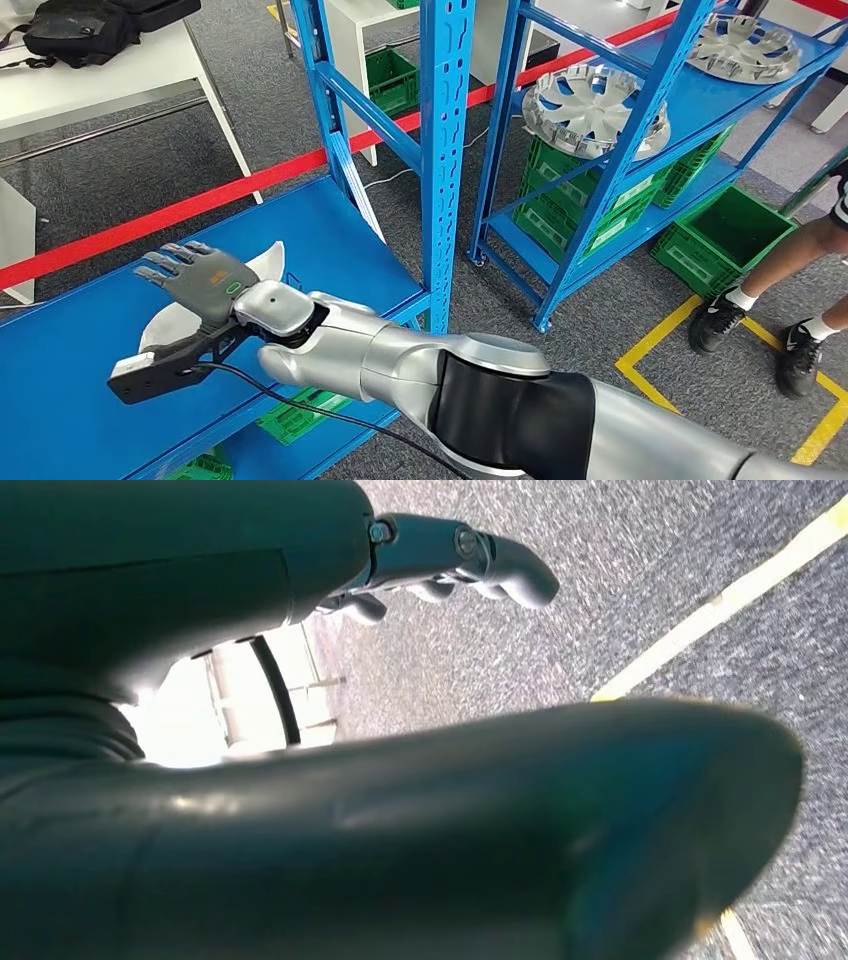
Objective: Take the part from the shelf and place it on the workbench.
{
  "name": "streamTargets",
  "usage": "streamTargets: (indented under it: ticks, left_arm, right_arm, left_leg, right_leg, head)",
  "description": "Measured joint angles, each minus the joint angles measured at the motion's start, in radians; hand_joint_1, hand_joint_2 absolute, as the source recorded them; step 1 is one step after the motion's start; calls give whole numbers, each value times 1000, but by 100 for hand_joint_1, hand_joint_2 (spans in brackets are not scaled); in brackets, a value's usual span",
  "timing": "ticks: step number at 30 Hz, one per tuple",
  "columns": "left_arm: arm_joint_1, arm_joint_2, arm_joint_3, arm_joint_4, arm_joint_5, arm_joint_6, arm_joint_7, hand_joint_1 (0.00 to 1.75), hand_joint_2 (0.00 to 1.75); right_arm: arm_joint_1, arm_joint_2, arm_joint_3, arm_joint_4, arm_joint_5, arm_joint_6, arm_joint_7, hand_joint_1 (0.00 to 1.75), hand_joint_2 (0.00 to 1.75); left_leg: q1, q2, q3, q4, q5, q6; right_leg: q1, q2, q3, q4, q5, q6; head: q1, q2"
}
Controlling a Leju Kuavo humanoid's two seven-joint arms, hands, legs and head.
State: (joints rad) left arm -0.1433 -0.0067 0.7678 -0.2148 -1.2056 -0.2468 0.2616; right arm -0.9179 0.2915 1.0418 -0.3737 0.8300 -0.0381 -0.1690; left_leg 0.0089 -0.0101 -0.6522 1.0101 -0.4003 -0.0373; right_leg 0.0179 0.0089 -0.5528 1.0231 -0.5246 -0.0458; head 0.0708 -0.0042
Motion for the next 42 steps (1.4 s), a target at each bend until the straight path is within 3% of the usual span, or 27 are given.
streamTargets:
  ticks: [15, 21, 25, 27, 30, 31, 32, 33, 35, 36, 38, 40, 42]
  left_arm:
    - [-9, -4, 0, 0, -18, 0, -3, 0, 0]
    - [-11, -4, 0, 0, -18, 0, -5, 0, 0]
    - [-14, -6, 0, 0, -19, 0, -7, 0, 0]
    - [-17, -7, 0, 0, -21, 0, -8, 0, 0]
    - [-19, -8, 0, 0, -22, 0, -10, 0, 0]
    - [-19, -9, 0, 0, -22, 0, -10, 0, 0]
    - [-19, -9, 0, 0, -22, 0, -10, 0, 0]
    - [-19, -9, 0, 0, -22, 0, -10, 0, 0]
    - [-20, -11, 0, 0, -22, 0, -10, 0, 0]
    - [-20, -11, 0, 0, -22, 0, -10, 0, 0]
    - [-21, -12, 0, 0, -22, 0, -11, 0, 0]
    - [-20, -12, 0, 0, -22, 0, -11, 0, 0]
    - [-20, -12, 0, 1, -22, 0, -11, 0, 0]
  right_arm:
    - [-7, 11, 1, -52, -16, 38, -86, 0, 0]
    - [-5, 6, 1, -52, -20, 39, -95, 0, 0]
    - [-6, 5, 1, -54, -22, 40, -95, 0, 0]
    - [-7, 5, 1, -57, -23, 40, -96, 0, 0]
    - [1, 1, 2, -57, -22, 41, -96, 0, 0]
    - [6, -1, 2, -57, -22, 42, -95, 0, 0]
    - [9, -2, 2, -57, -22, 43, -95, 0, 0]
    - [11, -3, 2, -57, -22, 44, -95, 0, 0]
    - [10, -4, 2, -57, -22, 44, -95, 0, 0]
    - [10, -4, 2, -57, -22, 45, -96, 0, 0]
    - [12, -5, 3, -57, -23, 45, -95, 0, 0]
    - [11, -4, 3, -59, -23, 46, -95, 0, 0]
    - [10, -3, 3, -61, -22, 46, -96, 0, 0]
  left_leg:
    - [-1, 0, 1, 2, -2, 3]
    - [-5, 0, 2, 9, -11, 13]
    - [-4, -2, 8, 4, -17, 23]
    - [3, -5, 18, -5, -15, 29]
    - [5, -13, 22, -7, -18, 33]
    - [6, -18, 22, -5, -19, 32]
    - [7, -24, 22, -3, -21, 30]
    - [9, -31, 22, 0, -23, 26]
    - [13, -47, 21, 10, -28, 17]
    - [14, -54, 20, 14, -31, 10]
    - [15, -67, 17, 15, -31, -6]
    - [17, -75, 15, 10, -28, -20]
    - [15, -51, -1, 44, -49, -29]
  right_leg:
    - [-2, 0, 2, -1, -1, 2]
    - [-6, 0, 7, -1, -6, 10]
    - [-7, -2, 14, 0, -15, 23]
    - [-8, -3, -6, 52, -46, 33]
    - [-17, -3, -114, 245, -128, 45]
    - [-20, -3, -141, 285, -133, 47]
    - [-22, -3, -150, 286, -116, 49]
    - [-25, -2, -137, 245, -80, 49]
    - [-28, 19, -80, 109, -3, 50]
    - [-28, 31, -58, 58, 18, 48]
    - [-24, 42, -47, 29, 26, 40]
    - [-23, 27, -42, 23, 30, 25]
    - [-26, 10, -31, 14, 35, 10]
  head:
    - [0, 0]
    - [0, 0]
    - [0, 0]
    - [2, 0]
    - [4, 0]
    - [4, 0]
    - [4, 0]
    - [4, 0]
    - [4, 0]
    - [4, 0]
    - [4, 0]
    - [5, 0]
    - [1, 0]
